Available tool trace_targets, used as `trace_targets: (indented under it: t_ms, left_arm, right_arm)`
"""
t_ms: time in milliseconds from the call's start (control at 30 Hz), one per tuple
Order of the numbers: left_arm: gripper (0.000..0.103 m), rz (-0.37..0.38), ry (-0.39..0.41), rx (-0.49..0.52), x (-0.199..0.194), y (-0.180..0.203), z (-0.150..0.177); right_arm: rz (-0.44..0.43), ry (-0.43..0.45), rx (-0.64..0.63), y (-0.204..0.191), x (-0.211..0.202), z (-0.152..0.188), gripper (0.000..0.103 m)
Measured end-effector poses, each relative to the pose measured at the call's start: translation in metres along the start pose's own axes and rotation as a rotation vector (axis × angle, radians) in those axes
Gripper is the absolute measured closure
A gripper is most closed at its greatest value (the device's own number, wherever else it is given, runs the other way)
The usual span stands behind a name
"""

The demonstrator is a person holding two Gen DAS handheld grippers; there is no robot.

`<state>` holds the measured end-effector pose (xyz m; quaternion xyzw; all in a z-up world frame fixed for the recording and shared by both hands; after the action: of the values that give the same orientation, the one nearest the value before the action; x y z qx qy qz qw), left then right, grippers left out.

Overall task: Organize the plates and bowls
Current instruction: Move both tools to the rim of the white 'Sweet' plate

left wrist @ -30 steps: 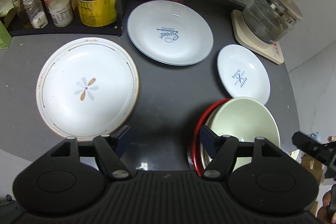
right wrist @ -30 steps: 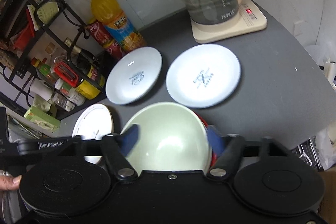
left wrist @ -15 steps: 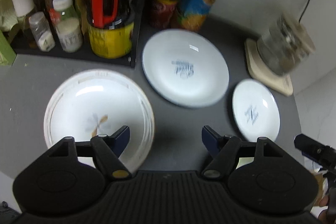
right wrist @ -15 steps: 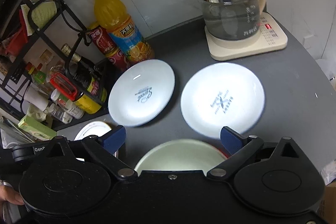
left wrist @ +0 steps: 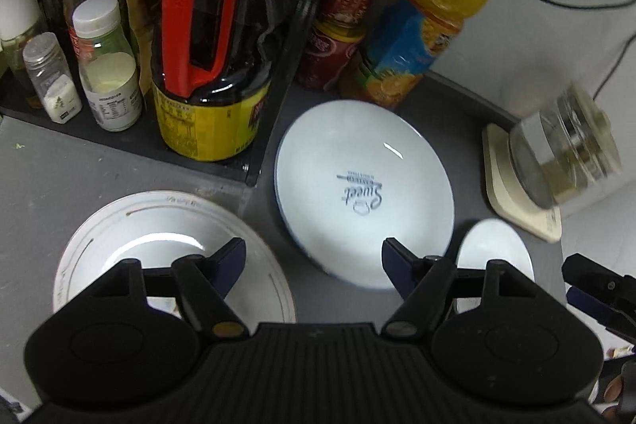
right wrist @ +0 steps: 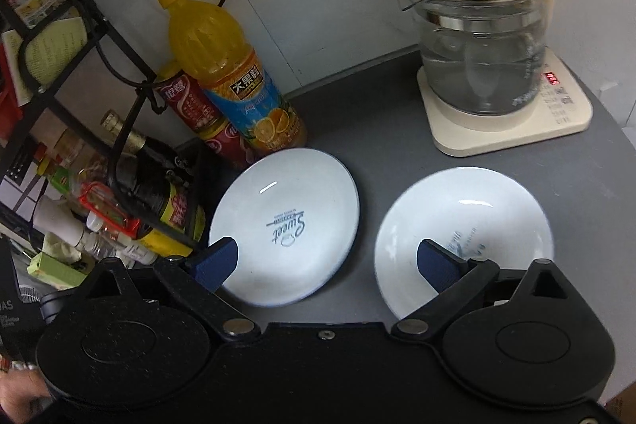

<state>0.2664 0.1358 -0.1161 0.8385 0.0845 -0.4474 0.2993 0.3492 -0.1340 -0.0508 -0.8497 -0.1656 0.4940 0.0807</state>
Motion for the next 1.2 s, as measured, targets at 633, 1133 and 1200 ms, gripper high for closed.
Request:
trace_targets:
  t_ms: [633,1133,1200]
  left_arm:
    - [0.070,0.055,-0.017,-0.219,0.066,-0.037,-0.011]
    - [0.092,0.051,-0.028,-0.307,0.093,-0.053,-0.008]
    - [0.092,0.048,-0.026,-0.309,0.094,-0.053,-0.008]
  right_arm:
    - [0.028,-0.172,0.037,-0.002,0.113,-0.026,0.061]
    - [0.037,-0.233,0.087,0.014,0.147,-0.021,0.077]
    - [0.036,-0.237,0.094,0.015,0.150,-0.019,0.078]
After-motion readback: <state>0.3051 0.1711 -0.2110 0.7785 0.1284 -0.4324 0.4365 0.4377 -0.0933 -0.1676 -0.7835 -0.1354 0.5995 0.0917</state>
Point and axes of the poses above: each gripper's, at about its wrist camera, not at the fingertips, and x roughly the way its jaws point, y to its right, z to its underside, the point moved 3 cm from there along x, roughly the way its jaws point, and after that the axes turned 8 degrees about z, right-handed, at the moved point
